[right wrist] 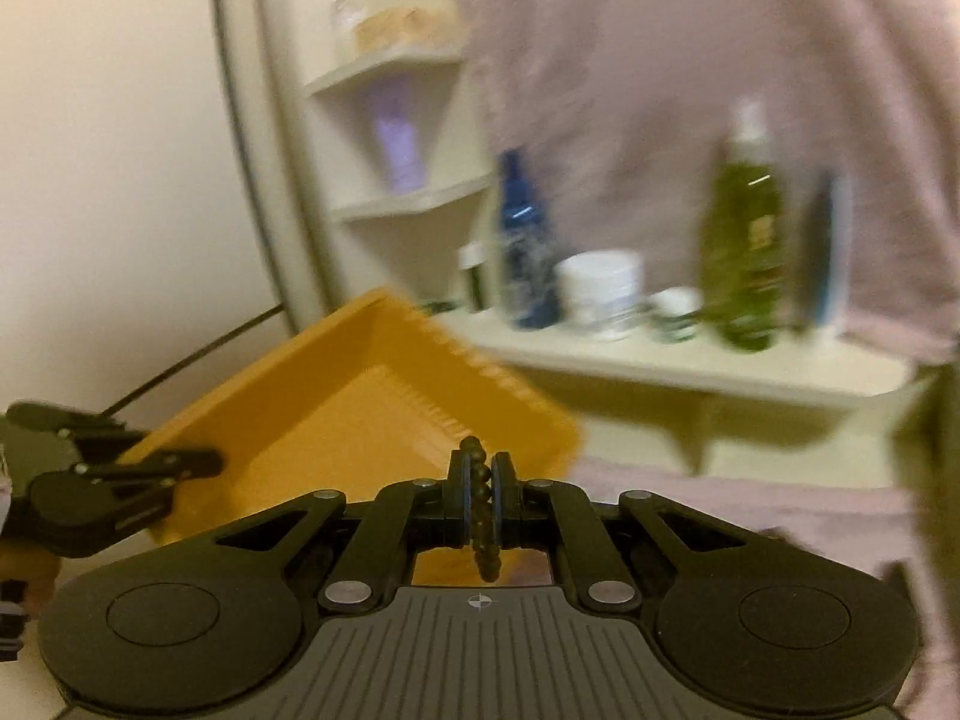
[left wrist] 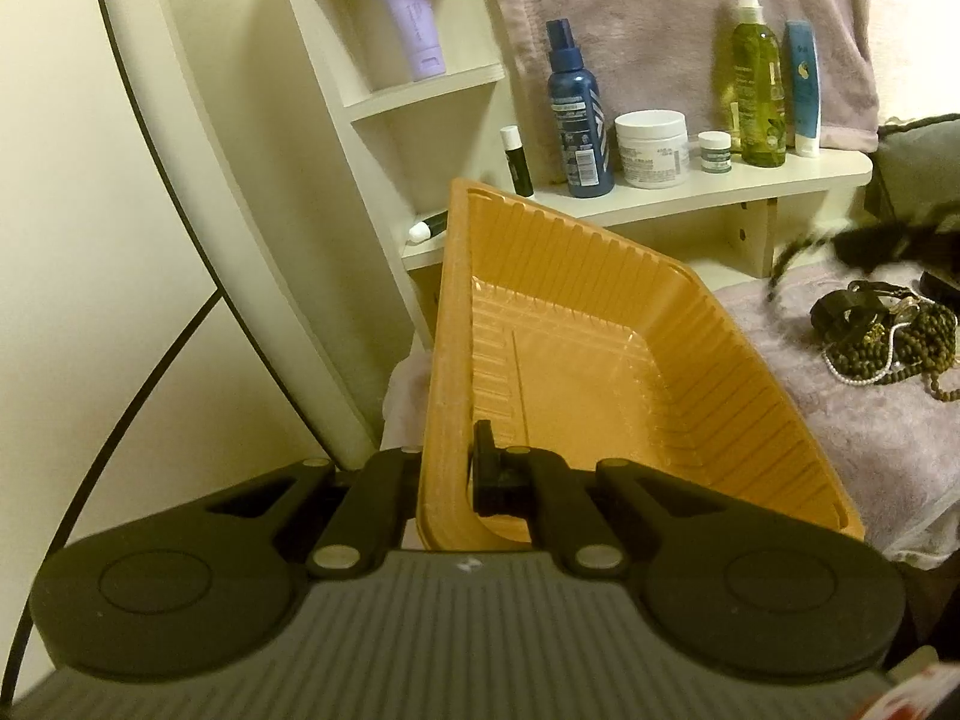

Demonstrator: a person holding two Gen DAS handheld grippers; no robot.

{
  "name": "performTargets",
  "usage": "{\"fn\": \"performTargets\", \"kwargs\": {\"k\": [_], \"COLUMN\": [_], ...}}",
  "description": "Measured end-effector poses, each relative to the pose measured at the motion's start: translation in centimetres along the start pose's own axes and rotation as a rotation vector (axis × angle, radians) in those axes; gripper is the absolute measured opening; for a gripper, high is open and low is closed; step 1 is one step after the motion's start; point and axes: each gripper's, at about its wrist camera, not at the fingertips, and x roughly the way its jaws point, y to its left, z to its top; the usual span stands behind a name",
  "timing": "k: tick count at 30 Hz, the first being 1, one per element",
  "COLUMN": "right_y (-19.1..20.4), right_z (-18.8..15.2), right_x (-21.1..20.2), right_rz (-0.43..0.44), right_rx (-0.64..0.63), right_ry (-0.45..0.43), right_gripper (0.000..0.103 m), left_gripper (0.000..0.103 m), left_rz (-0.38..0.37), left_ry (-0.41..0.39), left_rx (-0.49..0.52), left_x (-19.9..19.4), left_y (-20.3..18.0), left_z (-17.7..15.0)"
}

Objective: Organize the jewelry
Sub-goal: 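Carry the bracelet to the orange tray and open the right gripper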

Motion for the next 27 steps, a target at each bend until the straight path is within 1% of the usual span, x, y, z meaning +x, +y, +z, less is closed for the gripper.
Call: {"fn": "performTargets", "kwargs": {"k": [7, 9, 11, 13, 15, 16, 19, 23, 25, 27], "right_y": [2.7, 3.0, 2.9, 3.0, 2.6, 2.4, 0.9, -2.3, -4.0, -5.8], "right_z": [-2.7, -3.5, -3.9, -4.2, -4.3, -4.3, -4.3, -5.2, -6.2, -7.2], "right_x": [4.7, 5.4, 5.5, 5.3, 4.0, 3.4, 1.2, -2.1, -3.3, -4.0], "right_rz": [0.063, 0.073, 0.077, 0.068, 0.059, 0.05, -0.02, -0.18, -0.273, -0.34], "right_rx": [0.014, 0.034, 0.055, 0.063, 0.082, 0.093, 0.115, 0.162, 0.168, 0.175], "right_ry": [0.114, 0.144, 0.153, 0.153, 0.126, 0.108, 0.058, 0.009, 0.013, 0.04], "right_gripper": [0.007, 0.007, 0.007, 0.016, 0.047, 0.05, 0.05, 0.05, 0.05, 0.05], "left_gripper": [0.003, 0.003, 0.003, 0.003, 0.003, 0.003, 0.003, 0.003, 0.003, 0.003], "left_rz": [-0.003, -0.004, -0.004, -0.002, -0.002, -0.001, -0.001, -0.001, -0.001, -0.001], "left_ry": [-0.006, -0.005, -0.004, -0.002, 0.0, 0.0, 0.003, 0.007, 0.007, 0.007], "left_rx": [-0.002, -0.004, -0.005, -0.005, -0.008, -0.009, -0.015, -0.018, -0.017, -0.018], "left_x": [0.0, 0.0, -0.1, -0.1, -0.1, -0.1, 0.0, -0.1, -0.1, -0.1], "left_y": [0.0, 0.0, 0.0, 0.0, 0.0, 0.0, 0.0, 0.0, 0.0, 0.1], "left_z": [0.0, 0.0, -0.1, -0.1, 0.0, 0.0, 0.0, -0.1, -0.1, -0.1]}}
